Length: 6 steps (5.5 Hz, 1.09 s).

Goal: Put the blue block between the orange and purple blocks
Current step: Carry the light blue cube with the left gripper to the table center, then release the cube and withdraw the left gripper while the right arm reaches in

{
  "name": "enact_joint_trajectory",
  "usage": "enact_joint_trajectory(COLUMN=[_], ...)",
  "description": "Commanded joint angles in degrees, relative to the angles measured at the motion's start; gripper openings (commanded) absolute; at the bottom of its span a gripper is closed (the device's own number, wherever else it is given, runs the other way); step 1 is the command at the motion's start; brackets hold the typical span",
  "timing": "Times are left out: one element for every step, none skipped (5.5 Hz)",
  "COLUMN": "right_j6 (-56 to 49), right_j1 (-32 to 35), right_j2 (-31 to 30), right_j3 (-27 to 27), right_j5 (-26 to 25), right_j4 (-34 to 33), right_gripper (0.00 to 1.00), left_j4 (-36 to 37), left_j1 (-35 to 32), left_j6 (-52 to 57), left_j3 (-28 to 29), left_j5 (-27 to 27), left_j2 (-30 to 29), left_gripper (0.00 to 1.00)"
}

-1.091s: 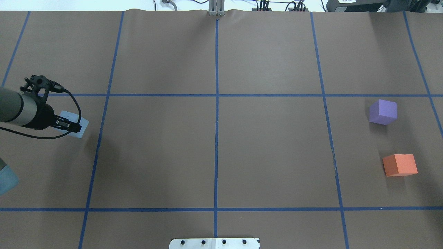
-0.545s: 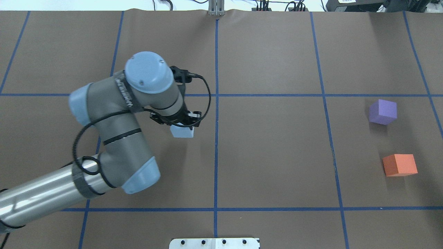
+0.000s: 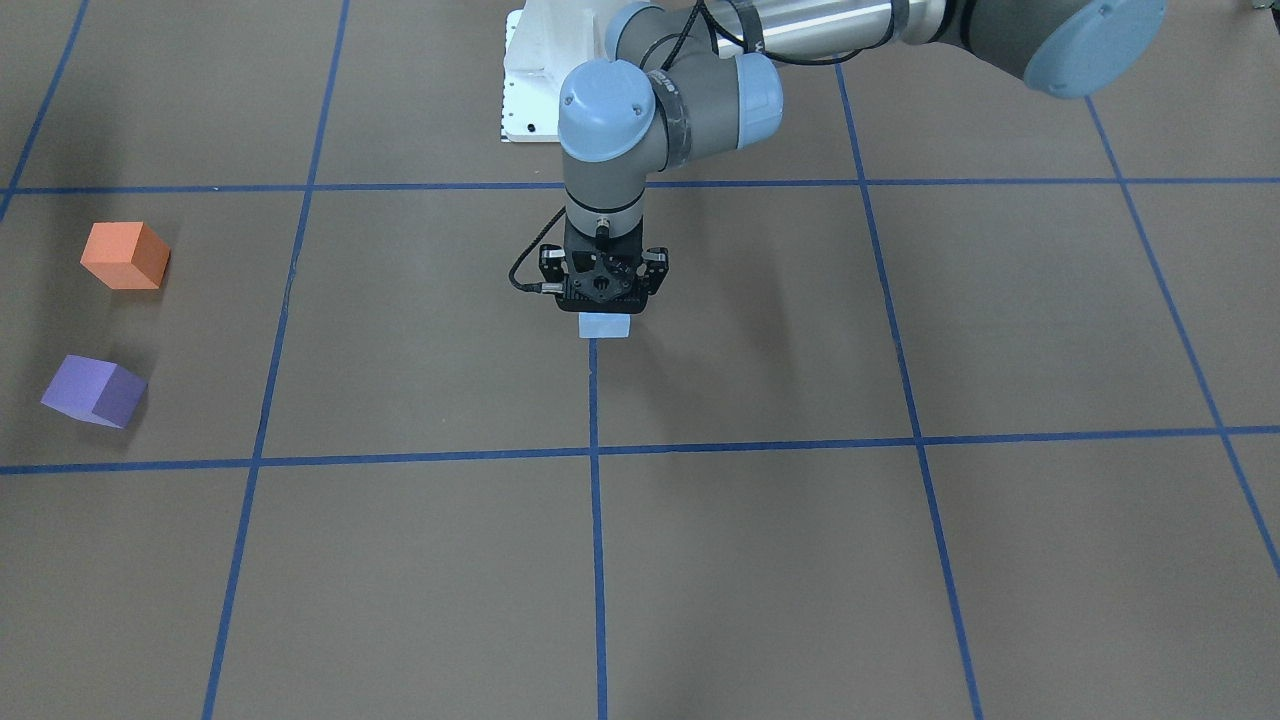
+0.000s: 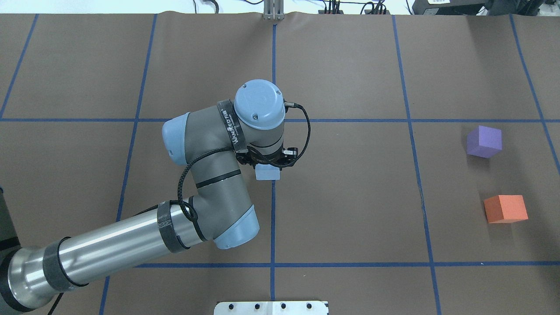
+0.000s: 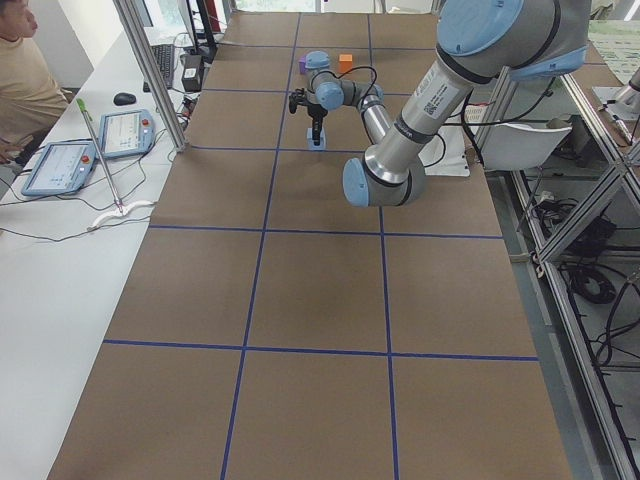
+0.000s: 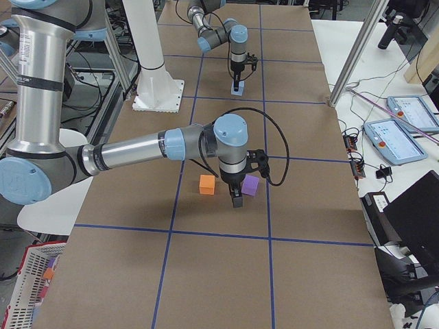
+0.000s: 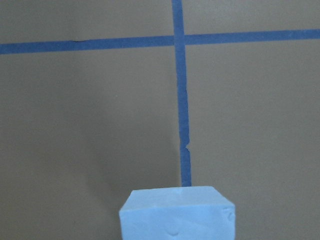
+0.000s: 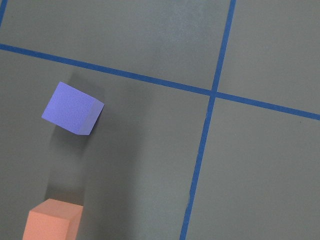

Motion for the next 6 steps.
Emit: enact_joint_trajectory(right_j6=[-0.11, -0.03, 0.24, 0.67, 4.42, 16.99], right_j1=[0.00, 0.00, 0.00, -0.96, -4.19, -9.09], right_j2=[0.06, 0.24, 0.24, 1.11, 2.68, 7.14], right_j3=[0.17, 1.13, 1.40, 0.88, 0.88, 1.31], right_j5=[0.02, 2.38, 6.58, 14.01, 25.23, 26.03], right_j4=[0.17, 0.26, 5.13, 12.75, 17.79, 22.62], right_gripper=[1.00, 1.00, 1.00, 1.00, 0.99, 0.99], left_j4=[-0.13, 0.65, 3.80, 14.70, 18.55, 18.42], left_j1=[0.70, -1.04, -4.63, -8.23, -13.23, -17.28], left_j6=[-2.32, -1.46, 2.56, 14.26, 23.42, 29.34], left_j3=[0.89, -2.07, -6.01, -12.32, -18.64, -21.49], left_j5=[0.48, 0.31, -2.13, -3.11, -3.03, -3.64], left_j2=[-0.57, -0.48, -0.13, 0.83, 5.36, 9.76], left_gripper=[1.00, 1.00, 0.99, 0.99, 0.99, 1.00])
